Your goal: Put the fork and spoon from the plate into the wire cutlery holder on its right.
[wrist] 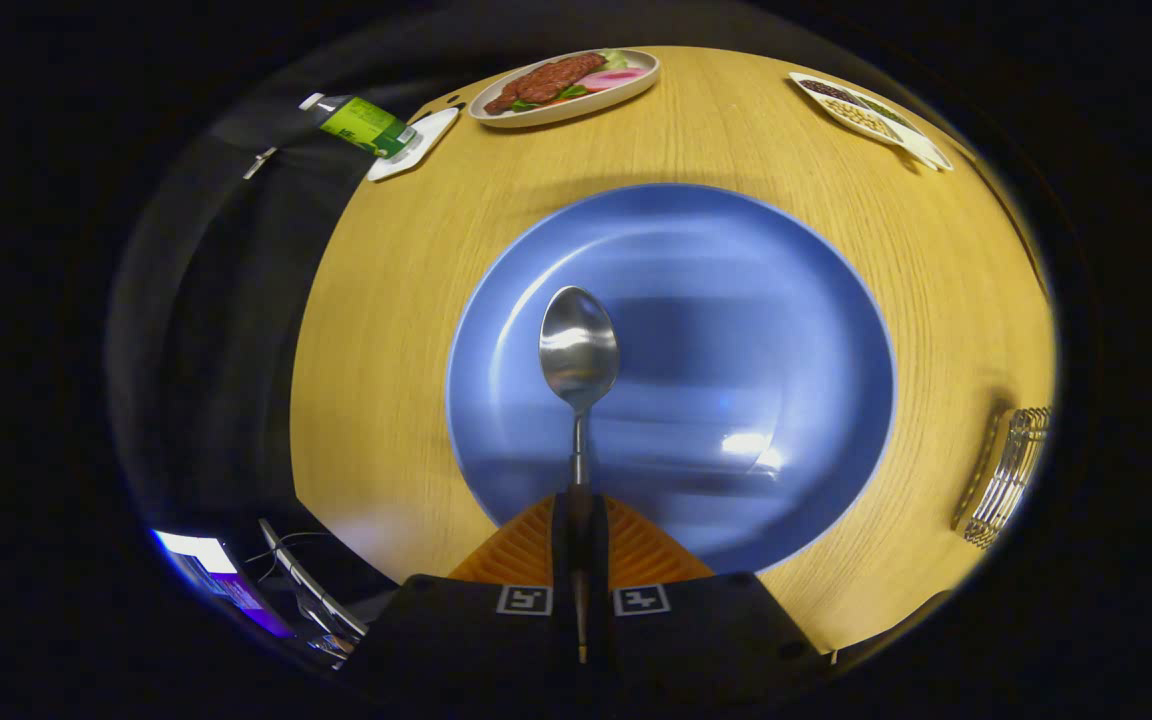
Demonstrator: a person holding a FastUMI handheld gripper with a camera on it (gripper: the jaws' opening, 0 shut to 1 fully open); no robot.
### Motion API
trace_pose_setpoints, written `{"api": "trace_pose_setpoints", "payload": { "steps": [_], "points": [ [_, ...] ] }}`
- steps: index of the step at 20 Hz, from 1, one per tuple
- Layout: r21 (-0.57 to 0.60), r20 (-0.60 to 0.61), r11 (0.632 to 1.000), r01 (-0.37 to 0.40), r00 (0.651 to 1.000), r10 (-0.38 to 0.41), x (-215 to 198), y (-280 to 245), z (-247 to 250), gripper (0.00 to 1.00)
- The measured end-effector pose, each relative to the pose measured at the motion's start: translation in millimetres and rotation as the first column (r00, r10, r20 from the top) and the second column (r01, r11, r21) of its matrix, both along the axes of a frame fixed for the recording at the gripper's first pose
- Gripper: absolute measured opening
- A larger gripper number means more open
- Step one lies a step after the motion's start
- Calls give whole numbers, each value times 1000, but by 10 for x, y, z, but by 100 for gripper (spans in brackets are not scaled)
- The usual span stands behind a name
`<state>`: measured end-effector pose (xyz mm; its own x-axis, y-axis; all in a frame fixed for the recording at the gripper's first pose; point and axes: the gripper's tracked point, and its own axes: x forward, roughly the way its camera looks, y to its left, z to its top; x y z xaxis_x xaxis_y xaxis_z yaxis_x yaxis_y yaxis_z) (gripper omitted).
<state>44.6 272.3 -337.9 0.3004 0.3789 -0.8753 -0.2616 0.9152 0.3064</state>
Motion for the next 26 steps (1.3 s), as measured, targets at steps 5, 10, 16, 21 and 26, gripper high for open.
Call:
{"api": "trace_pose_setpoints", "payload": {
  "steps": [5,10,16,21,26],
  "points": [
    [5,17,999,-32,999,32,-30,-116,121,7],
    [-24,49,997,-74,996,75,-153,-434,403,7],
    [-34,125,994,-107,986,111,-310,-905,959,7],
    [-79,130,994,-72,988,82,-444,-1569,1341,7],
    [-103,45,994,-24,999,29,-585,-2199,1532,7]
  ]
}}
